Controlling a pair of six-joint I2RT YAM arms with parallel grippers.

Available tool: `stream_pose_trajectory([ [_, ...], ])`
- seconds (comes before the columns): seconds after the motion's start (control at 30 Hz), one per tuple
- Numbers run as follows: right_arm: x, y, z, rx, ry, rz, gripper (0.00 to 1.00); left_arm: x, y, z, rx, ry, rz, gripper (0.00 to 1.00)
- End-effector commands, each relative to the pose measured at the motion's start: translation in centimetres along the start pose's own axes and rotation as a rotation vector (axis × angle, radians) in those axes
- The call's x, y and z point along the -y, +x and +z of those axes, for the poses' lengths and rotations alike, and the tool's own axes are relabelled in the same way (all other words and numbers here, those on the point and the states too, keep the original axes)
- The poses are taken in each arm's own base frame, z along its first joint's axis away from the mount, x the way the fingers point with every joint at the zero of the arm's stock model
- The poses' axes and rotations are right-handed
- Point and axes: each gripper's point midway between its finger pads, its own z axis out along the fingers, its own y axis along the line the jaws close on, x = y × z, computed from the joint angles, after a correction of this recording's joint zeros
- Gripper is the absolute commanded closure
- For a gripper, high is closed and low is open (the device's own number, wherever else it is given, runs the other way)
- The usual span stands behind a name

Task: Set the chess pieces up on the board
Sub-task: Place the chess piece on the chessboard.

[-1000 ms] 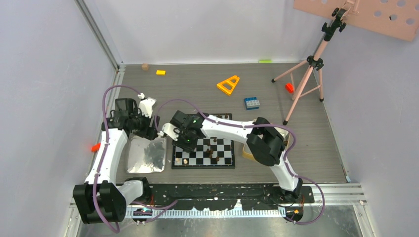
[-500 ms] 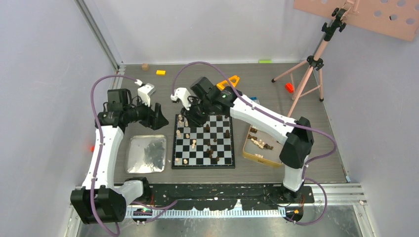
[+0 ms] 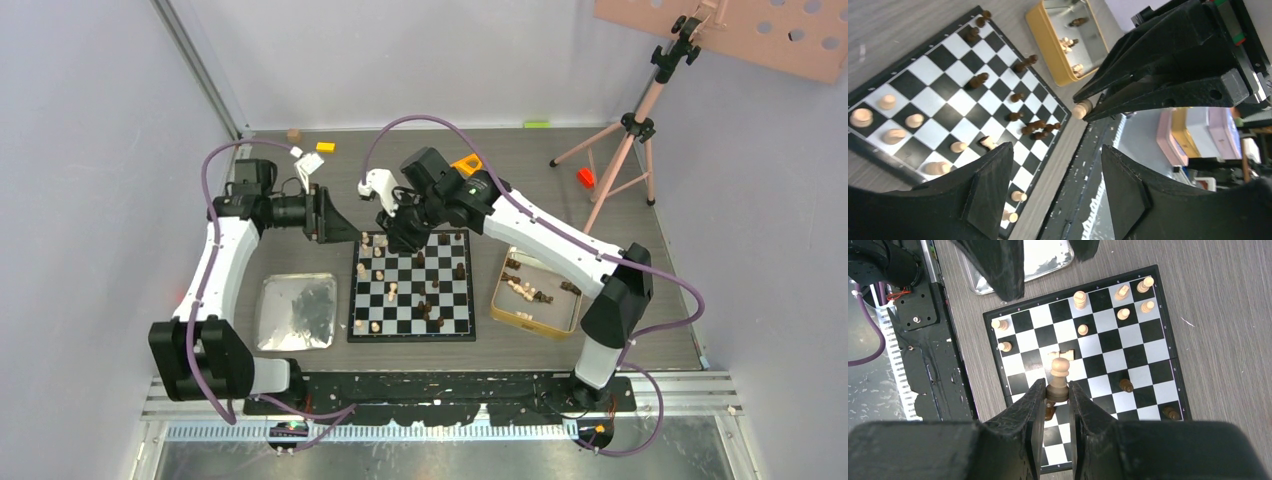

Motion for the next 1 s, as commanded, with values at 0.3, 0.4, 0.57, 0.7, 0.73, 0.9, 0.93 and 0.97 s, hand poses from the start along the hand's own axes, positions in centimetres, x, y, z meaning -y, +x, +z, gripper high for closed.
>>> stream_pose_trajectory([
  [0.3,-0.5,-2.1,-2.4,0.089,0.003,-0.015,0.97,3.1,-0.7,3.7,-0.074,0.2,-0.095,0.42],
  [0.4,-0.5,-2.1,-2.4,0.091,0.001,-0.015,0.97,2.9,-0.6,4.1,-0.087,0.216,-0.124,0.44],
  [0.57,-0.7,-2.2,-2.5,0.096,-0.006,-0.017,0.97,2.6,-0.4,4.6,-0.099,0.239,-0.162,0.47],
  [0.7,-0.6,-2.2,-2.5,0.096,-0.007,-0.018,0.97,2.5,-0.3,4.8,-0.104,0.263,-0.196,0.52],
  [0.73,-0.6,-2.2,-2.4,0.095,-0.005,-0.018,0.97,2.6,-0.3,4.8,-0.105,0.27,-0.202,0.52],
  [0.9,-0.4,-2.3,-2.4,0.097,0.004,-0.021,0.97,2.7,-0.1,4.9,-0.114,0.292,-0.223,0.56],
  [0.93,-0.4,-2.3,-2.5,0.097,0.006,-0.023,0.97,2.7,0.0,5.0,-0.117,0.295,-0.228,0.56],
  [0.97,-0.3,-2.2,-2.4,0.096,0.011,-0.023,0.97,2.7,0.1,5.0,-0.119,0.297,-0.23,0.57],
])
